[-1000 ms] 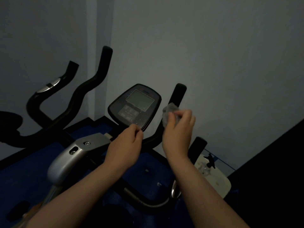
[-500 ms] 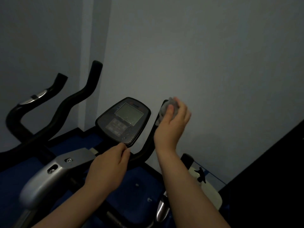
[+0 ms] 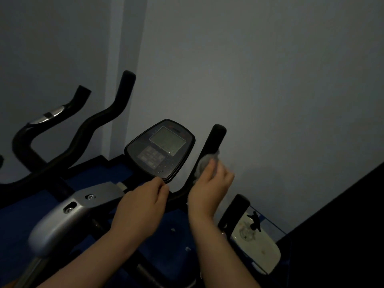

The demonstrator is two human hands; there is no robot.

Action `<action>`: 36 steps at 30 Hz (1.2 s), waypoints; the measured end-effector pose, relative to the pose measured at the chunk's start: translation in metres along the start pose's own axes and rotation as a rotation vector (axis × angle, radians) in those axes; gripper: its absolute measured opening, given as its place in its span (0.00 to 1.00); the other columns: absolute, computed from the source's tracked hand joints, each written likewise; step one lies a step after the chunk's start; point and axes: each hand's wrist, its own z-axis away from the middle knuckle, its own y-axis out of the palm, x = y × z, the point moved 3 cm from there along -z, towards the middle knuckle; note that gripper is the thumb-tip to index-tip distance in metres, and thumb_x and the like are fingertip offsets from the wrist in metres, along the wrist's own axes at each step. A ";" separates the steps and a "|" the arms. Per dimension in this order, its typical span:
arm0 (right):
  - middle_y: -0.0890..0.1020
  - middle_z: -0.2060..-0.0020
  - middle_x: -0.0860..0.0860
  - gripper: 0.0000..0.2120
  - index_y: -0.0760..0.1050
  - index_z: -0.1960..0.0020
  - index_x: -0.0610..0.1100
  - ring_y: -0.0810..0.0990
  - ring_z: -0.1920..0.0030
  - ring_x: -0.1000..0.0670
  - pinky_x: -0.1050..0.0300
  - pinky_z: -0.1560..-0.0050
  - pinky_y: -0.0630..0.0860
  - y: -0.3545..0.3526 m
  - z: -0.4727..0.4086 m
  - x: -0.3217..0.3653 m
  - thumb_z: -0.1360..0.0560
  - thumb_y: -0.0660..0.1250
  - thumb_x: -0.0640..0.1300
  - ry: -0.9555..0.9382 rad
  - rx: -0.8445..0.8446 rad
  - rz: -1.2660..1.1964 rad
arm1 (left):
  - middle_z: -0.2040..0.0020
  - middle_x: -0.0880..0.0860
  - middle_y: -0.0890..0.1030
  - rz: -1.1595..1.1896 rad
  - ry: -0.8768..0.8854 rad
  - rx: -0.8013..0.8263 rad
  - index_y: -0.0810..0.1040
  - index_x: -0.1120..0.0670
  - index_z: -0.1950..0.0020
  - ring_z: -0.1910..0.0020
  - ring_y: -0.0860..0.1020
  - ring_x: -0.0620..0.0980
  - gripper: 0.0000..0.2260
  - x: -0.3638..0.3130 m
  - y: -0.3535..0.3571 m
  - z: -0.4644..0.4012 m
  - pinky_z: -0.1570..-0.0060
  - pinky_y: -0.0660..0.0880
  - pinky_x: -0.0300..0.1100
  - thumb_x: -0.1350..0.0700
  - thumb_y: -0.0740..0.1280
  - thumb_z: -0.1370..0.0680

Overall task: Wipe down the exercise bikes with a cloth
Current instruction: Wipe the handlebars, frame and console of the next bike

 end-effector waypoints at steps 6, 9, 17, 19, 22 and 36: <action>0.69 0.44 0.48 0.07 0.69 0.45 0.43 0.71 0.55 0.61 0.80 0.57 0.67 -0.010 -0.028 0.019 0.20 0.59 0.45 -0.057 -0.103 -0.070 | 0.64 0.47 0.77 -0.012 -0.004 0.016 0.72 0.49 0.55 0.64 0.75 0.44 0.11 0.000 0.001 -0.001 0.65 0.69 0.44 0.48 0.53 0.19; 0.70 0.47 0.47 0.05 0.63 0.52 0.46 0.70 0.58 0.64 0.78 0.62 0.67 0.002 -0.002 0.008 0.20 0.59 0.46 -0.026 -0.079 -0.002 | 0.63 0.47 0.77 -0.007 -0.021 0.010 0.71 0.49 0.55 0.64 0.75 0.45 0.11 0.001 0.001 -0.001 0.65 0.68 0.45 0.47 0.53 0.19; 0.72 0.48 0.49 0.05 0.74 0.52 0.43 0.72 0.53 0.64 0.77 0.62 0.67 -0.018 -0.024 0.054 0.24 0.67 0.44 -0.650 0.092 0.287 | 0.64 0.47 0.77 0.002 -0.014 -0.008 0.71 0.49 0.56 0.64 0.75 0.45 0.11 0.001 0.000 0.000 0.65 0.65 0.45 0.48 0.54 0.19; 0.78 0.52 0.48 0.05 0.78 0.53 0.43 0.75 0.57 0.52 0.67 0.67 0.66 -0.011 -0.051 0.073 0.26 0.69 0.45 -0.956 0.074 0.548 | 0.65 0.47 0.77 0.006 -0.028 -0.021 0.71 0.49 0.57 0.64 0.75 0.46 0.11 0.002 -0.001 0.001 0.66 0.63 0.44 0.48 0.54 0.19; 0.81 0.57 0.52 0.05 0.79 0.56 0.46 0.75 0.64 0.48 0.64 0.72 0.62 -0.006 -0.067 0.076 0.26 0.68 0.47 -1.143 0.071 0.878 | 0.65 0.47 0.76 0.024 -0.029 -0.033 0.71 0.49 0.56 0.65 0.74 0.45 0.10 0.003 -0.002 0.001 0.68 0.61 0.42 0.49 0.55 0.19; 0.79 0.63 0.46 0.14 0.78 0.58 0.41 0.77 0.69 0.44 0.59 0.77 0.65 0.004 -0.023 0.035 0.40 0.78 0.36 -1.204 0.552 1.225 | 0.62 0.46 0.77 0.061 -0.002 -0.056 0.72 0.51 0.54 0.63 0.74 0.47 0.11 0.001 -0.007 0.005 0.62 0.60 0.42 0.50 0.54 0.19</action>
